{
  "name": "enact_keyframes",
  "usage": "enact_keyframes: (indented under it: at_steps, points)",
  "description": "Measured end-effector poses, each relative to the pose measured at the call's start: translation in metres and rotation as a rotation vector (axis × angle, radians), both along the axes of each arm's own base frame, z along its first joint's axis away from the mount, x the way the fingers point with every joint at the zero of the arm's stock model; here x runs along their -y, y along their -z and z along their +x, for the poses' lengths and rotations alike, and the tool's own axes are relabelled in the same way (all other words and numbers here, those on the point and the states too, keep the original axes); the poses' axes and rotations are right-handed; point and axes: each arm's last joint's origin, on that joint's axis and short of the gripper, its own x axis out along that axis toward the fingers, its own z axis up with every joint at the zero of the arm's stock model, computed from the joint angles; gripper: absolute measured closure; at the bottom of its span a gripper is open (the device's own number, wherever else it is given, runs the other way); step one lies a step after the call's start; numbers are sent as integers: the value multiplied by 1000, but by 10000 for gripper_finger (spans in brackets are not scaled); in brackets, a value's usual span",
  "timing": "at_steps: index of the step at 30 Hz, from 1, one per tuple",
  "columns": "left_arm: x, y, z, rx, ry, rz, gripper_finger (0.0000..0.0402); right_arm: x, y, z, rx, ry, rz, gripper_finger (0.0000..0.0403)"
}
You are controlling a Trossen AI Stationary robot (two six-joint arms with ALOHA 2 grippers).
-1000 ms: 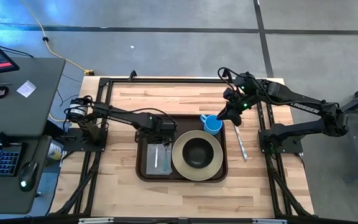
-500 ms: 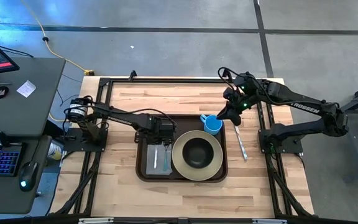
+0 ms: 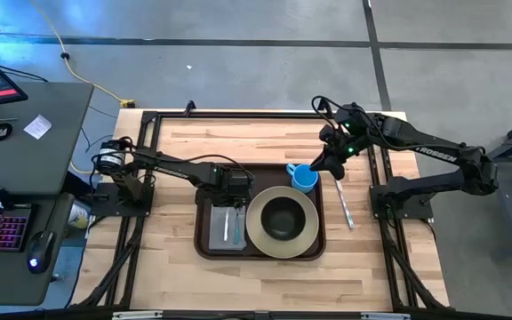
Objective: Set up tray
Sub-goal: Put the blue patterned fork on the gray napkin to the left of the blue spoon
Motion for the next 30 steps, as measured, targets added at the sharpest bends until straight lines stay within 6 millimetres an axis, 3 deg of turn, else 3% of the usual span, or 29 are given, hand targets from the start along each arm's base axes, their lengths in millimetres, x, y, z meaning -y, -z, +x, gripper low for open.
enact_keyframes:
  at_steps: [13, 23, 30]
  points:
    - [0, 0, 1, 13, 24, 4, 353, 0, 0, 0, 1, -2, -2, 332]
    - [2, 21, 10, -17, 48, -62, 353, 0, 0, 0, -2, -3, -1, 332]
    - [2, 22, 12, -12, 47, -54, 353, -1, 1, -1, -12, -4, 7, 332]
